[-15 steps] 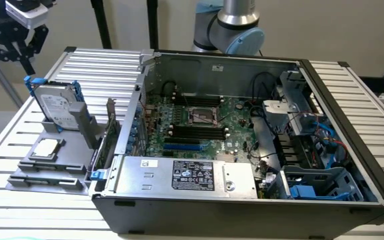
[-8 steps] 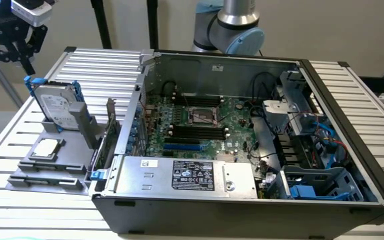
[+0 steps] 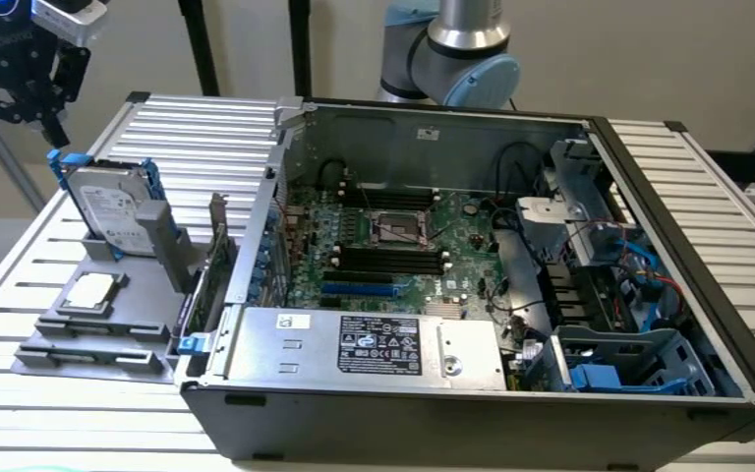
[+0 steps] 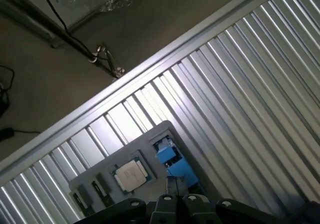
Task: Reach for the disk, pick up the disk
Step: 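Pick up the disk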
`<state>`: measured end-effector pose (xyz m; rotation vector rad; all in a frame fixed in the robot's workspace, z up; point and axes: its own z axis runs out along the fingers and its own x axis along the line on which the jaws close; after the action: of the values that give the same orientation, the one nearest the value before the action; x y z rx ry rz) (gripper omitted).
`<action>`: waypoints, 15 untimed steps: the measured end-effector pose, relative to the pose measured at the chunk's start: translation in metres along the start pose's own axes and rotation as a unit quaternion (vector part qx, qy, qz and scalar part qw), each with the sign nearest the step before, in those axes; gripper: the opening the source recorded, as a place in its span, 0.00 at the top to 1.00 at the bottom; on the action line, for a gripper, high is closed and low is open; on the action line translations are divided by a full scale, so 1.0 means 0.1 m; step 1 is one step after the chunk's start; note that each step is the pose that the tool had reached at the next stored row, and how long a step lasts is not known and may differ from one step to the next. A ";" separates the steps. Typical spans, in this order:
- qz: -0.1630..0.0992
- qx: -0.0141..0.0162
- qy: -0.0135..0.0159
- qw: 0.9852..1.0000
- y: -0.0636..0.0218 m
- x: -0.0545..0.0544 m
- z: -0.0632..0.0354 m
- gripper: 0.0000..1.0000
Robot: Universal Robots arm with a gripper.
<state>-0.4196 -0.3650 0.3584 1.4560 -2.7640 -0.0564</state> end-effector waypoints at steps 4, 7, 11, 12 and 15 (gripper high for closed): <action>-0.026 -0.001 -0.001 1.000 0.000 0.00 -0.016 0.89; -0.043 -0.002 -0.001 0.999 0.001 0.00 -0.032 0.89; -0.066 -0.003 -0.002 0.998 0.001 0.00 -0.038 0.89; -0.072 -0.004 -0.002 0.997 0.001 0.00 -0.040 0.89; -0.092 -0.004 -0.001 0.996 0.002 0.00 -0.040 0.89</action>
<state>-0.4195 -0.3648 0.3624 1.7062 -2.6191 -0.0707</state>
